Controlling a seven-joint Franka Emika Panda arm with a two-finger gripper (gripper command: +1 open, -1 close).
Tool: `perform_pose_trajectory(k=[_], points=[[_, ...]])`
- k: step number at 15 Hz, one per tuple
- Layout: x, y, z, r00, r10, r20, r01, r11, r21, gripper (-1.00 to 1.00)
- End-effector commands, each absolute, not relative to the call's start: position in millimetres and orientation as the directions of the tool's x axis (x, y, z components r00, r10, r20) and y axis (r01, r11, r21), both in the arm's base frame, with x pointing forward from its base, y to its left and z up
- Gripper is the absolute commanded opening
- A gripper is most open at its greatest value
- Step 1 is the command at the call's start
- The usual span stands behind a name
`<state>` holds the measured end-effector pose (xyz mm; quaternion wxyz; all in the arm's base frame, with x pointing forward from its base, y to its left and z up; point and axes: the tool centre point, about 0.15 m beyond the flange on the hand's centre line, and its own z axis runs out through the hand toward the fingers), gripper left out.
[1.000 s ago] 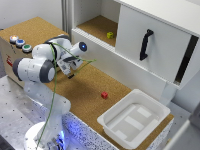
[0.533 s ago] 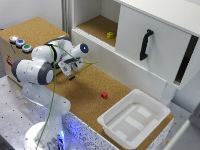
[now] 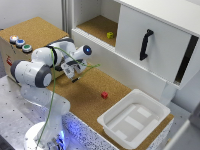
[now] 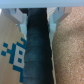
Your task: Open the drawer
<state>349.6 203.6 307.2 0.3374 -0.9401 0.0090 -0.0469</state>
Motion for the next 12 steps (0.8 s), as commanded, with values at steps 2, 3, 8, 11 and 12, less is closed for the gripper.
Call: perform_pose_trajectory(k=[2, 3, 8, 11, 12], points=[[350, 155, 266, 0.995, -0.069, 0.077, -0.003, -0.764, -0.645, -1.00], [350, 152, 267, 0.994, -0.072, 0.079, -0.005, -0.765, -0.644, -1.00], [347, 149, 271, 0.996, -0.039, 0.077, 0.016, -0.793, -0.609, 1.00], [344, 151, 280, 0.995, -0.029, 0.096, 0.035, -0.795, -0.606, 1.00], [342, 150, 285, 0.994, -0.029, 0.106, 0.041, -0.794, -0.606, 1.00]])
